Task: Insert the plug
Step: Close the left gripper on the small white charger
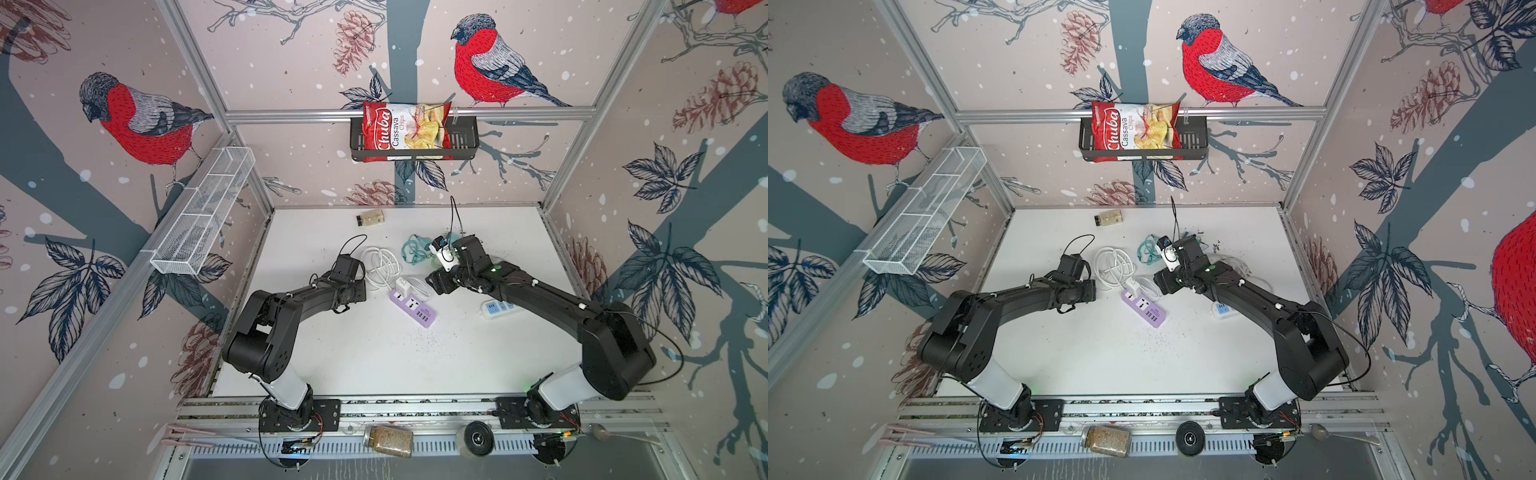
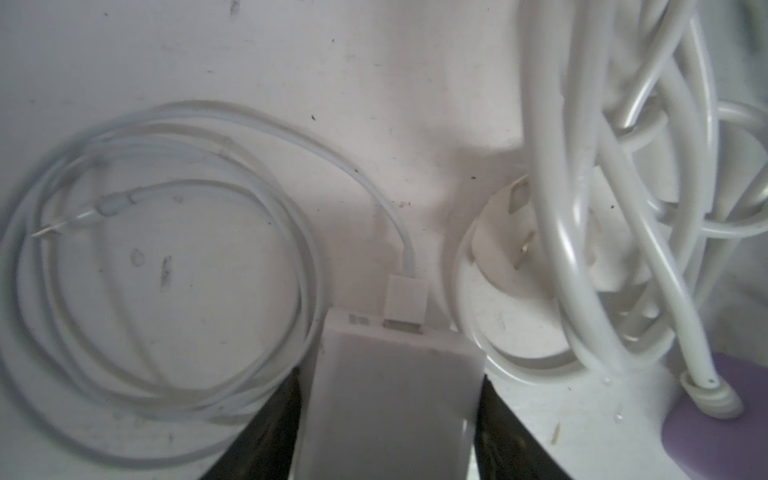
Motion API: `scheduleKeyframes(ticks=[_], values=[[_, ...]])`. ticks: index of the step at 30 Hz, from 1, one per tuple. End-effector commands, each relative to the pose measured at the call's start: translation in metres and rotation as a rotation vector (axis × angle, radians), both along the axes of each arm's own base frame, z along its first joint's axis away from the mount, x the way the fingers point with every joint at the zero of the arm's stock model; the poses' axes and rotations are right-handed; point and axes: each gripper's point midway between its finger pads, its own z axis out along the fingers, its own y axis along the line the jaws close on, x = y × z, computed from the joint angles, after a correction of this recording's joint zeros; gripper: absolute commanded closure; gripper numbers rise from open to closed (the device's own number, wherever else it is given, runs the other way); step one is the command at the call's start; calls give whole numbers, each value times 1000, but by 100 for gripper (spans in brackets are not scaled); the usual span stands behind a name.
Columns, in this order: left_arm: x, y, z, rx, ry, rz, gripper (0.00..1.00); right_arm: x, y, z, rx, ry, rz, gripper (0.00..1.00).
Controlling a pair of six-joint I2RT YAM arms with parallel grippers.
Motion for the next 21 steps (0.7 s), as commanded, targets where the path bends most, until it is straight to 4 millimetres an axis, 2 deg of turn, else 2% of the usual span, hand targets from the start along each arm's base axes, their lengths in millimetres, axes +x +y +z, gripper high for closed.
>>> scheduleKeyframes(ticks=[1,9,21], values=[[-32,12,-17,34,130,25,35,0,2,4,18,-7,0,22],[-38,16,-14,47,129,29,34,-1,4,4,22,-7,5,22],[-32,12,-18,43,130,8,36,-2,5,8,29,-11,11,22]])
